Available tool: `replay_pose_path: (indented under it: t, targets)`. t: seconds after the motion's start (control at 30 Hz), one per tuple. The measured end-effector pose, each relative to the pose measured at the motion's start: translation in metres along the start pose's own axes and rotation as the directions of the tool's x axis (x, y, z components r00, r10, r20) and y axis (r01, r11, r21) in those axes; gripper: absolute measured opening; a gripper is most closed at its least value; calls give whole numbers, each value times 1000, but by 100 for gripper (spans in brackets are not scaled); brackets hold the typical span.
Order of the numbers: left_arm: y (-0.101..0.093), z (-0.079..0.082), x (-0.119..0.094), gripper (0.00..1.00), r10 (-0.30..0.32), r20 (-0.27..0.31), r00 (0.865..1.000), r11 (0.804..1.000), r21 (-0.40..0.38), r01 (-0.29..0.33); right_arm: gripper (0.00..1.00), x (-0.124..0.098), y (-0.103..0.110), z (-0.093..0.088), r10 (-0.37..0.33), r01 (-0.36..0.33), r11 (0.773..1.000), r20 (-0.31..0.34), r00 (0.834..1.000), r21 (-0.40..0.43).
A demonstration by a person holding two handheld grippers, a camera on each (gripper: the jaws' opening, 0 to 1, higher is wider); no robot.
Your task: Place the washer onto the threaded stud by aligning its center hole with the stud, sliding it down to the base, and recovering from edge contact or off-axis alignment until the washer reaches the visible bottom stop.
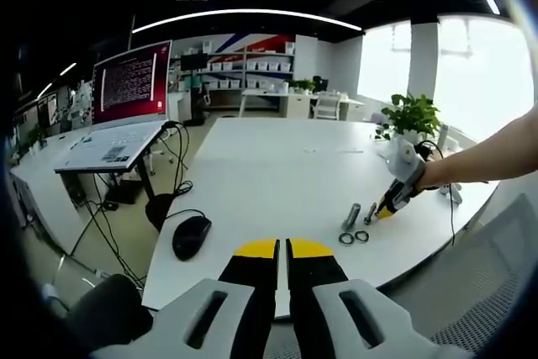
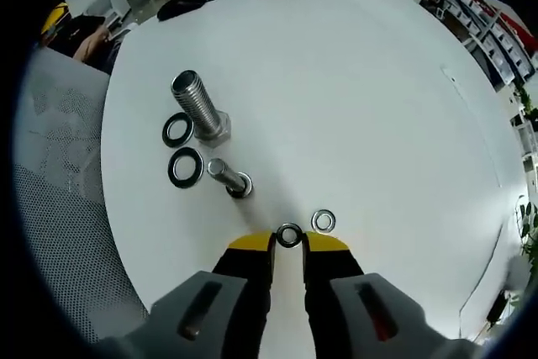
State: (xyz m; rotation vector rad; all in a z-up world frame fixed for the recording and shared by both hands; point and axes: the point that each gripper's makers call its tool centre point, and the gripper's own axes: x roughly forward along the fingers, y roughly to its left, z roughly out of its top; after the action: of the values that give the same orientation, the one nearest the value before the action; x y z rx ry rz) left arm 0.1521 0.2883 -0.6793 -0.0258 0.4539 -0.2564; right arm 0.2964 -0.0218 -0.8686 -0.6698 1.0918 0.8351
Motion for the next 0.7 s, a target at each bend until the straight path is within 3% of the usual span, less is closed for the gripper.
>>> replay_pose_path:
  t: [0.07,0.2,0.27,0.7]
  targets:
    - [0,0,0,1,0,0,1000,1000,0,0,15,0,1,2,-5,7,999,31,999,-43]
    - [0,0,0,1,-1,0,1000,1000,1,1,14,-1,0,2,-11,11,1000,39,999,1]
    - [0,0,0,1,-2,-1,1000,1000,1,2,14,-1,0,2,-7,8,1000,48,999,-15]
    - [0,1,0,1,-2,3,1000,1000,0,2,14,-12,3,1,1,-1,1000,23,1000,-16]
